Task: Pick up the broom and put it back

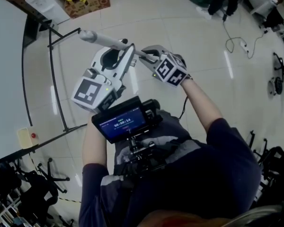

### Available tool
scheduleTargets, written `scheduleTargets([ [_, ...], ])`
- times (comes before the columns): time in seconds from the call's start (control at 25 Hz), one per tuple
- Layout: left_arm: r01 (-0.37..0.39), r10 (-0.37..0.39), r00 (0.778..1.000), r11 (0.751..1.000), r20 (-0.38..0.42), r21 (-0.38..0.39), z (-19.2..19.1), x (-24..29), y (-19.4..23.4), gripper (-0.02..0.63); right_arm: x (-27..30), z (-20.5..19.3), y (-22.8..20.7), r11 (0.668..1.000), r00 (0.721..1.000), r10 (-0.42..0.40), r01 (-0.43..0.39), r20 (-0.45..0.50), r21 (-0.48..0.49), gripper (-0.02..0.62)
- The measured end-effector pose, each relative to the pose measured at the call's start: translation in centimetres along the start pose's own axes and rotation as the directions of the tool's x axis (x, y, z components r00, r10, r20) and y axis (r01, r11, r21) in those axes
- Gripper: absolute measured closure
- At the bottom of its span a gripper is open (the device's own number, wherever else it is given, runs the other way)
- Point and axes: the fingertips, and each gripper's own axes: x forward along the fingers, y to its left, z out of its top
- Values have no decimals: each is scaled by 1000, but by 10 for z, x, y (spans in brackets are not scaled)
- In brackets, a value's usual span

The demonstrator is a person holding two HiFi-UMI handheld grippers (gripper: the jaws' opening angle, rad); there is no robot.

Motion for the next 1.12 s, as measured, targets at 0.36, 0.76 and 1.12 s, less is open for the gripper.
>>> scheduleTargets([
  [0.36,-104,102,993,994,-51,-42,-12,24,8,518,-4,-17,-16,999,1000,24,-24,3,-42,494],
  [0.76,-157,157,987,987,-13,-25,-6,18,12,521,7,-8,-13,995,999,34,-33,12,-94,492],
  [1.12,-159,160,987,986,4,-46,-8,18,12,523,12,-5,-5,994,996,78,-74,42,-74,489],
])
